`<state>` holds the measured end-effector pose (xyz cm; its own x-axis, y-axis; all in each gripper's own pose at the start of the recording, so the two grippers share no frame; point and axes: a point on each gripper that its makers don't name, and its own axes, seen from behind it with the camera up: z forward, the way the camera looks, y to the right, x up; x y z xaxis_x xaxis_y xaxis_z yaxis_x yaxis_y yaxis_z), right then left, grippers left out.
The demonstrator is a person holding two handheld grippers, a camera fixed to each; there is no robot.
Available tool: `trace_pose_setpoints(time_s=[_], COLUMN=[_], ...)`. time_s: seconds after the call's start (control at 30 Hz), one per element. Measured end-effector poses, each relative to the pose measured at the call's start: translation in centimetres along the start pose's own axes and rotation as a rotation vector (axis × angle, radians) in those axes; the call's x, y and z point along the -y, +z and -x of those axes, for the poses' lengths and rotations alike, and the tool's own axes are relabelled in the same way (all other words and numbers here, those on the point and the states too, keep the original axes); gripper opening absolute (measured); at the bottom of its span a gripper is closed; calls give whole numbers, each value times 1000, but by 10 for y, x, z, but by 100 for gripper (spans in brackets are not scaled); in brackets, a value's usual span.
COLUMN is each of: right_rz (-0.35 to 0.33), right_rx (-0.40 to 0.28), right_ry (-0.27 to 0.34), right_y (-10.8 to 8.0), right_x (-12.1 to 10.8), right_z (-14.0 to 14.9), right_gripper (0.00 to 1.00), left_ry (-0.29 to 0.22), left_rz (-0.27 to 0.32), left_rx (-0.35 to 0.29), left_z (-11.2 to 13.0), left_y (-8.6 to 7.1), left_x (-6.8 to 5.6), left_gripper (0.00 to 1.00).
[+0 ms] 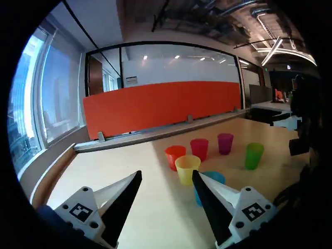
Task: Pour water
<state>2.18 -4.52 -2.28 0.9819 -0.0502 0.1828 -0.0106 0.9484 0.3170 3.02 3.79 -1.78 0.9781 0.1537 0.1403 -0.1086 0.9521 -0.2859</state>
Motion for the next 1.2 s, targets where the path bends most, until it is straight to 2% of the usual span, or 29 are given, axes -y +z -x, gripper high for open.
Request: trace_pose_setpoints(time_s=[0.13, 0.3, 0.67, 0.8, 0.97, 1.2], right_rz=[69, 170, 344, 365, 383, 394], right_rx=[-44, -105, -225, -253, -258, -260], right_ry=[43, 65, 36, 19, 13, 15], right_y=[-1, -7, -21, -22, -22, -22], right_x=[-15, -35, -61, -60, -61, -61], right_z=[-8, -22, -52, -55, -58, -57], right_gripper=[100, 100, 99, 99, 99, 99], left_ry=[-33, -49, -79, -96, -107, -78], left_rz=[-52, -118, -246, -285, -302, -330], left_rx=[-47, -109, -185, -200, -219, -227], left_z=[-11, -22, -32, -34, -35, -33], left_y=[-5, -10, -14, -17, -17, -13], left_x=[12, 24, 42, 48, 47, 43], left_gripper=[90, 90, 89, 89, 90, 90])
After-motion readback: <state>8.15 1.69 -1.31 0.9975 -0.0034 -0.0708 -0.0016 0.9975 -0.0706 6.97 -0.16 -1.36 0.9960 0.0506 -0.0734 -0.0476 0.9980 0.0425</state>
